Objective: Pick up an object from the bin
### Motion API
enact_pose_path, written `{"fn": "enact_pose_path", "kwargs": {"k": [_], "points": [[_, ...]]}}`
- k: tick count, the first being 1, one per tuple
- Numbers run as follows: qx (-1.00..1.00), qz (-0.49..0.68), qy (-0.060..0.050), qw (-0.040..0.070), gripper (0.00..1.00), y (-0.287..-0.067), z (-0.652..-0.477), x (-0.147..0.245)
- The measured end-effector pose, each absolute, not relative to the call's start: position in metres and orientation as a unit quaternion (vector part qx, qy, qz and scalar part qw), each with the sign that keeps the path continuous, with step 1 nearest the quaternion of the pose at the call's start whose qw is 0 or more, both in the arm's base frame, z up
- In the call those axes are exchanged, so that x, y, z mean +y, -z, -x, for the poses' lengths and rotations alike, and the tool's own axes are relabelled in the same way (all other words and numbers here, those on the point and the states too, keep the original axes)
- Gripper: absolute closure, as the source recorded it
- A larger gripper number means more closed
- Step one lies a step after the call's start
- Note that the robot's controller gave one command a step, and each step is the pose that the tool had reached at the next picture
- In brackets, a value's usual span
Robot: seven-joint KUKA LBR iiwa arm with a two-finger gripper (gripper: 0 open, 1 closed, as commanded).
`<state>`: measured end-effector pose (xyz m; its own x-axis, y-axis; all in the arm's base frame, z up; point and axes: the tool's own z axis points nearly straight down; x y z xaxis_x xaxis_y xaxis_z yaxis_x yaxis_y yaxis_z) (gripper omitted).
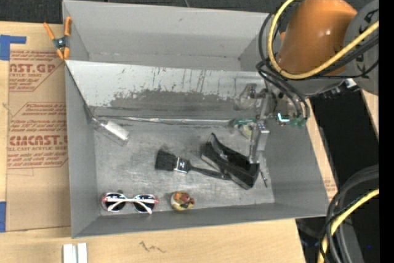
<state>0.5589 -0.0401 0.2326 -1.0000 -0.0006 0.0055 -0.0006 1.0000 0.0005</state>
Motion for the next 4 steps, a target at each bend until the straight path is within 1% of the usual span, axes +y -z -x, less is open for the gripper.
{"fn": "enact_pose_path", "kwargs": {"k": [1,2,3,4], "points": [[-1.0,0.0,0.0,-0.001,0.0,-0.237,-0.56,-0.04],[-0.994,0.104,0.0,-0.01,1.0,-0.103,-0.533,-0.023],[-0.993,0.114,-0.001,-0.013,0.0,-0.075,-0.527,-0.02],[-0.994,0.112,0.0,-0.006,1.0,-0.072,-0.523,-0.017]]}}
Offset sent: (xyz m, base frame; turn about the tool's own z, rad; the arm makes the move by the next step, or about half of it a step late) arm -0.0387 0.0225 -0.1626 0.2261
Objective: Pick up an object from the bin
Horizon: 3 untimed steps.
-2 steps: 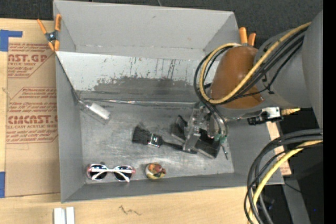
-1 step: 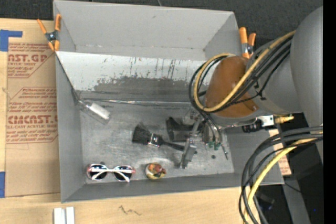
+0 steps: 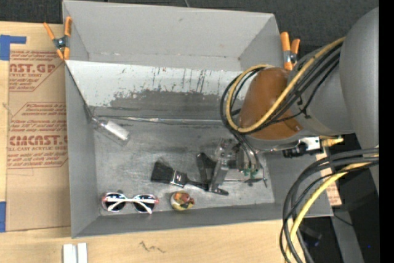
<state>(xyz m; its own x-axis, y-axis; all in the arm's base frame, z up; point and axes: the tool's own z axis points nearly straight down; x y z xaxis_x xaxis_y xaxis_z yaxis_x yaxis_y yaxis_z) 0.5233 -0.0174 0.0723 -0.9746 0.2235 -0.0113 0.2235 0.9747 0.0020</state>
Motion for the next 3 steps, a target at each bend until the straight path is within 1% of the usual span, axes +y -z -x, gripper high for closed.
{"fn": "enact_pose_path", "kwargs": {"k": [1,2,3], "points": [[0.994,-0.112,0.0,0.006,1.0,-0.072,-0.523,-0.017],[0.995,-0.104,0.0,-0.005,1.0,-0.119,-0.521,-0.016],[0.994,-0.114,0.0,-0.001,1.0,-0.241,-0.522,-0.004]]}}
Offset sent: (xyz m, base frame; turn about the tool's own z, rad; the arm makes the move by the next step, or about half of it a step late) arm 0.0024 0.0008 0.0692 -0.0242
